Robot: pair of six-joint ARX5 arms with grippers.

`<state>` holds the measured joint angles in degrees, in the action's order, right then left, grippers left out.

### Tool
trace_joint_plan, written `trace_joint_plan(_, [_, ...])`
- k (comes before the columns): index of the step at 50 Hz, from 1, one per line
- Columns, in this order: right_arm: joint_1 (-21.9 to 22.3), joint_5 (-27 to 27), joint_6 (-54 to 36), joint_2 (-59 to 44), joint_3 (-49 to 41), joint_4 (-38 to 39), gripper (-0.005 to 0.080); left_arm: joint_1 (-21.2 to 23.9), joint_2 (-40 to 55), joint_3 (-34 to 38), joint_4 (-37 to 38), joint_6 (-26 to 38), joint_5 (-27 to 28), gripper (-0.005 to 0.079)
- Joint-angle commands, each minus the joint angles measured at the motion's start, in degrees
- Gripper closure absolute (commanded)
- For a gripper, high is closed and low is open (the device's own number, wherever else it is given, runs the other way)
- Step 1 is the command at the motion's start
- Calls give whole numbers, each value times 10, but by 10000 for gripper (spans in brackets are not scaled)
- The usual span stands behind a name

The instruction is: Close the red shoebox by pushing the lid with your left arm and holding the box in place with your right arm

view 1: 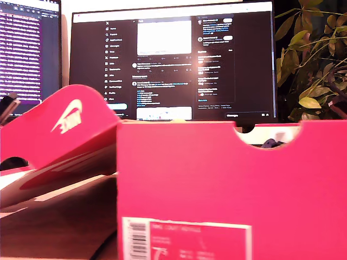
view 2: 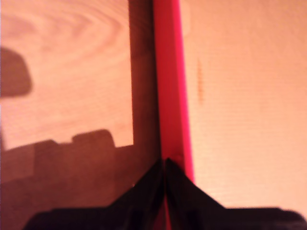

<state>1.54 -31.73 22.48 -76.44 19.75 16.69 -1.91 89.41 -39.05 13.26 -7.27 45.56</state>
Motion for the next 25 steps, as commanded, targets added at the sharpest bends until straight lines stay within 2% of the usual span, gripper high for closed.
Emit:
trace_joint_plan(1, [-27, -10, 0, -3, 7, 7, 764, 10, 7, -4, 5, 4, 15, 762])
trace_joint_plan(16, [-64, -9, 3, -3, 7, 10, 764, 9, 7, -29, 9, 9, 21, 762])
trace_joint_plan(25, [-64, -8, 2, -3, 7, 10, 764, 9, 6, -89, 63, 15, 39, 762])
